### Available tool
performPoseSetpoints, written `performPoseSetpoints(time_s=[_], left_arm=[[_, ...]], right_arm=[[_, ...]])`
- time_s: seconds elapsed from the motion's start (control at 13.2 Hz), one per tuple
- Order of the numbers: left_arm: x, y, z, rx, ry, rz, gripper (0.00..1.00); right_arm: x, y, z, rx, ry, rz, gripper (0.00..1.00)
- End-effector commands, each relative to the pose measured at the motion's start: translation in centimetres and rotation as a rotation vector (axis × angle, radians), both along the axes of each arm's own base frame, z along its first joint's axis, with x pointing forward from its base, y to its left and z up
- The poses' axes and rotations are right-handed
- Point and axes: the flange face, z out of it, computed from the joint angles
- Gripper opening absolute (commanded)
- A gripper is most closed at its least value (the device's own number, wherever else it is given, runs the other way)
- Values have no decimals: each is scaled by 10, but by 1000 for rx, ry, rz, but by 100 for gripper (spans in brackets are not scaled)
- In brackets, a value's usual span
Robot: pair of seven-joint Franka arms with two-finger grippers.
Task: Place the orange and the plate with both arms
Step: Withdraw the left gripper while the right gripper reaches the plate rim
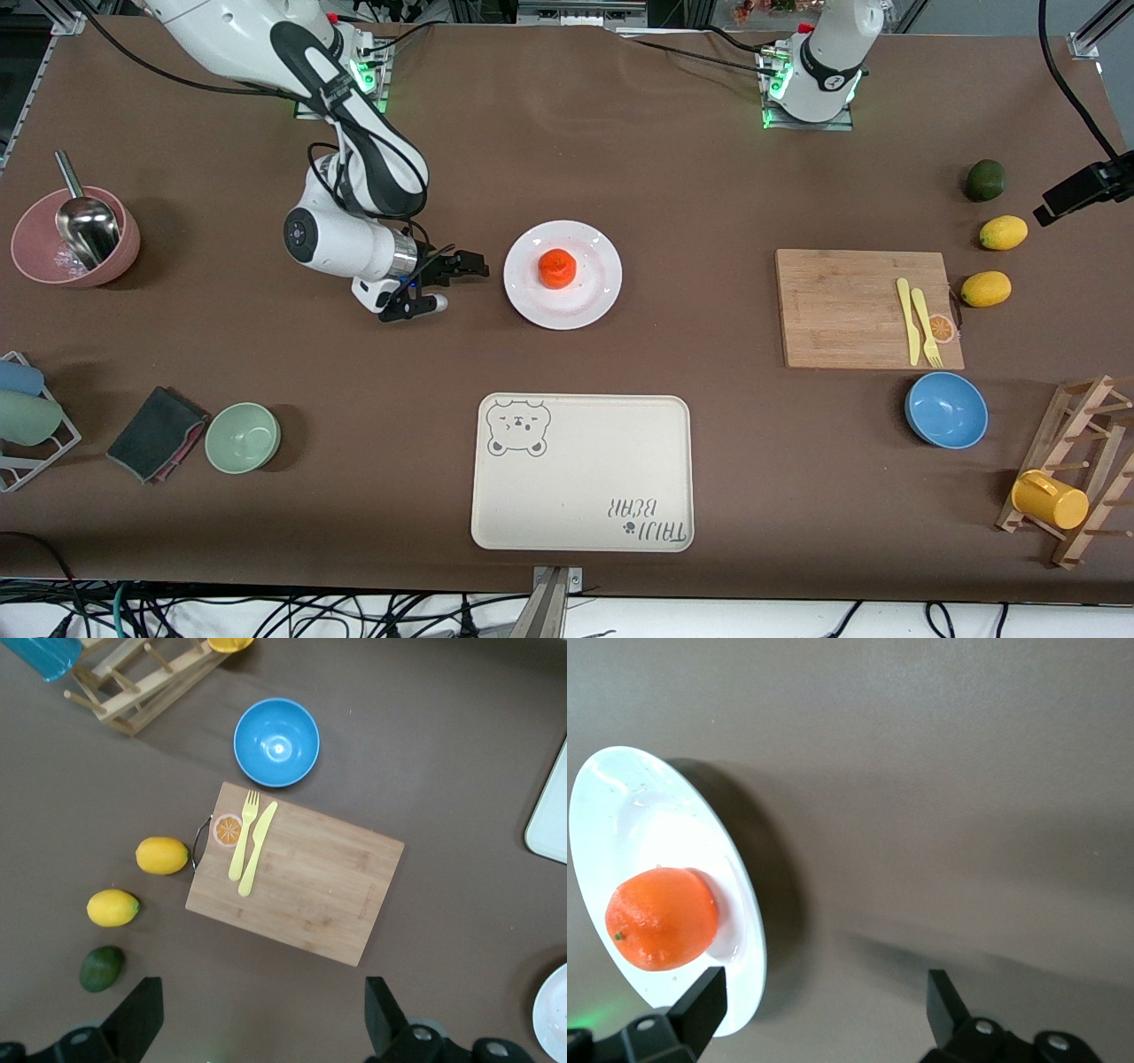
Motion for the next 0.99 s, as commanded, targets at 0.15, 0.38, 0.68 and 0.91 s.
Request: performPoseSetpoints(time_s=[0.15, 0.38, 0.68, 0.91], left_arm=[[-6, -8, 9, -3, 29, -33, 100], [-5, -6, 8, -30, 28, -24, 100], [-5, -5, 8, -37, 27, -22, 100], [-6, -3, 8, -38, 27, -17, 100]], right_arm=[[10, 8, -13, 184, 3, -46, 100], [8, 11, -18, 187, 11, -42, 100], [12, 28, -28, 210, 21, -32, 100], [13, 31, -33, 215, 29, -34, 100]])
